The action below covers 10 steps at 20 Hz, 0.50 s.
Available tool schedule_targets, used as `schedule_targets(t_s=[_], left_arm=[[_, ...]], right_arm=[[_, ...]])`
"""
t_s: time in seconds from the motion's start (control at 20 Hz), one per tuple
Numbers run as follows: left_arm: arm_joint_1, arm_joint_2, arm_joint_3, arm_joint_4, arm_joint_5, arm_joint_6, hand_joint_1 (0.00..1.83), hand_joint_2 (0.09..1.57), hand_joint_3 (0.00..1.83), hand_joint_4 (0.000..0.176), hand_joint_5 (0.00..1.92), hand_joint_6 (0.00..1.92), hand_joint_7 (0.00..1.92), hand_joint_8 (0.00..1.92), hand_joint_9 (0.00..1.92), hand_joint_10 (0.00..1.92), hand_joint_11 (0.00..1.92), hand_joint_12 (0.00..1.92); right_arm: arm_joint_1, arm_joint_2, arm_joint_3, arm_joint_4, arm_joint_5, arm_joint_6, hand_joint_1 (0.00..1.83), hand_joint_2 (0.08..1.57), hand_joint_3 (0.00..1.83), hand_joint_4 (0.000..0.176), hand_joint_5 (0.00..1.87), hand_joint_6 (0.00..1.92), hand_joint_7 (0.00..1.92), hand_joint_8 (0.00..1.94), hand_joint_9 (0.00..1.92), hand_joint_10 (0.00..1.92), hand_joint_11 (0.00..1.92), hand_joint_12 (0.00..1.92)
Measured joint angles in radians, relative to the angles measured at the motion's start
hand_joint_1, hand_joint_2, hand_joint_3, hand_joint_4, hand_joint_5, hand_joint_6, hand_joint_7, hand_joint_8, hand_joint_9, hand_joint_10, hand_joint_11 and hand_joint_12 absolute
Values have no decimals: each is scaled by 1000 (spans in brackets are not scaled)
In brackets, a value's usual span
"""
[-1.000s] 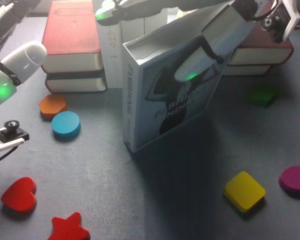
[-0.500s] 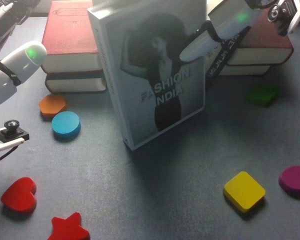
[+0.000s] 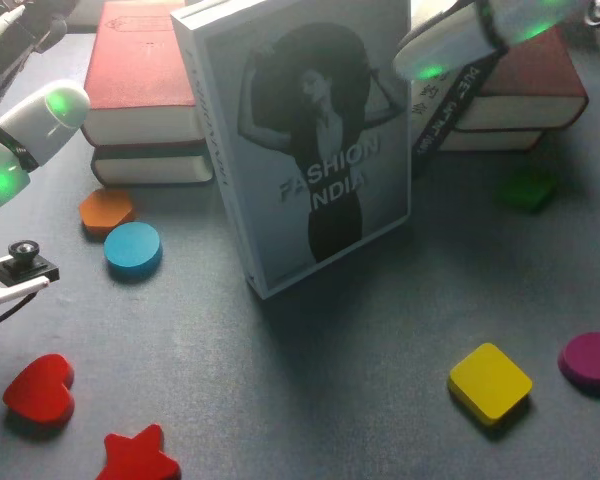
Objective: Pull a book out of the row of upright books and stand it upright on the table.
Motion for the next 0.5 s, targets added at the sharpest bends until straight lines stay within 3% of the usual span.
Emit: schedule_targets(t_s=[0.05,0.1,0.15,0.2,0.25,0.3,0.35,0.4,0.45,0.5], left_arm=[[1,0,-1,-6,0,0,265,1360,1,60,212,1,64,1,23,1,0,323],[5,1,-4,-12,-4,0,278,1359,0,54,218,2,74,1,36,3,0,369],[11,2,-8,-12,-7,0,279,1362,2,58,215,0,73,0,38,3,0,379],[11,2,-8,-6,-6,0,269,1362,1,62,211,0,70,0,38,3,0,379],[11,3,-8,-5,-10,0,265,1360,0,61,210,0,68,0,32,0,0,378],[13,6,-13,-7,-12,0,276,1364,1,77,205,0,52,0,18,0,0,357],[14,8,-12,-8,-17,0,276,1368,2,70,200,0,52,1,20,2,0,354],[16,10,-13,-12,-25,0,280,1372,1,61,205,1,63,1,28,4,0,393],[23,11,-14,-12,-29,0,264,1362,0,72,185,4,52,2,5,0,0,283],[23,14,-20,-13,-29,0,263,1356,0,76,172,2,36,5,0,0,0,194]], right_arm=[[-6,28,-24,54,5,-45,11,1524,30,0,3,0,0,0,0,0,0,4],[-8,54,-47,112,12,-95,314,1491,11,62,61,29,0,0,0,0,0,0],[-20,89,-71,189,21,-159,215,1459,0,123,274,135,0,0,0,0,0,0],[-38,121,-90,260,32,-215,162,1444,3,114,278,512,0,0,0,0,0,0],[-62,158,-110,341,40,-278,192,1451,3,113,115,761,0,0,0,0,2,7],[-89,185,-126,406,52,-323,246,1426,0,138,111,932,0,0,0,0,0,180],[-115,208,-137,457,65,-361,303,1420,0,145,51,1052,18,7,4,3,0,98],[-151,233,-151,528,77,-415,335,1406,0,127,9,965,8,3,0,0,0,19],[-185,249,-163,589,88,-453,389,1350,0,103,1,618,1,0,0,0,0,3],[-221,266,-176,650,107,-492,394,1326,0,45,0,442,0,0,0,0,0,0]])
